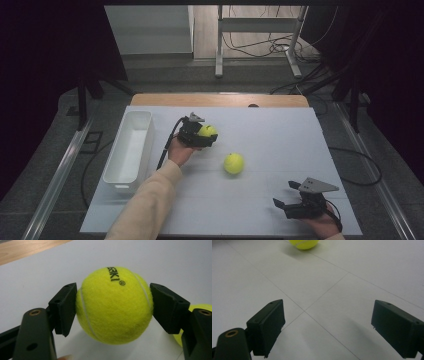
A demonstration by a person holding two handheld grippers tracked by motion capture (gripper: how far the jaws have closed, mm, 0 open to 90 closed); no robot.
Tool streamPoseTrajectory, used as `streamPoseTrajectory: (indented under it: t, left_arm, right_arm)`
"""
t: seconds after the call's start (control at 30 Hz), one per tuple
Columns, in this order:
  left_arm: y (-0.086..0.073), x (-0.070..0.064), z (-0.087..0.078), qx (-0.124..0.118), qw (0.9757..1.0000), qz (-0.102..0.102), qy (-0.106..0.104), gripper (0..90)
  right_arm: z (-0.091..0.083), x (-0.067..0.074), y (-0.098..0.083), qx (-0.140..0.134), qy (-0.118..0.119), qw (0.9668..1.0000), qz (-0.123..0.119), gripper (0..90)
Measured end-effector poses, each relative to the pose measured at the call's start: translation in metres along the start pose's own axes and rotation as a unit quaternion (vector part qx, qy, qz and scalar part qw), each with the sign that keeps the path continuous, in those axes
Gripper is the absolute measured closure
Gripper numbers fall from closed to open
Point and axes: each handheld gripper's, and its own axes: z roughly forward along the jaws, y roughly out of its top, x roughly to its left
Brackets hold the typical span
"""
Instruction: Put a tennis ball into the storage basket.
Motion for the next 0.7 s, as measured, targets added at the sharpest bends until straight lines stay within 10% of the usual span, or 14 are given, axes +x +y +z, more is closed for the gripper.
streamPoseTrajectory:
  t: [0.7]
  left_arm:
    - [0.005, -0.010, -0.024, -0.034, 0.9992, 0.014, -0.017, 26.8]
  right_arm:
    - [0.001, 0.000, 0.000, -0.001, 0.000, 1.0000, 0.000, 12.2]
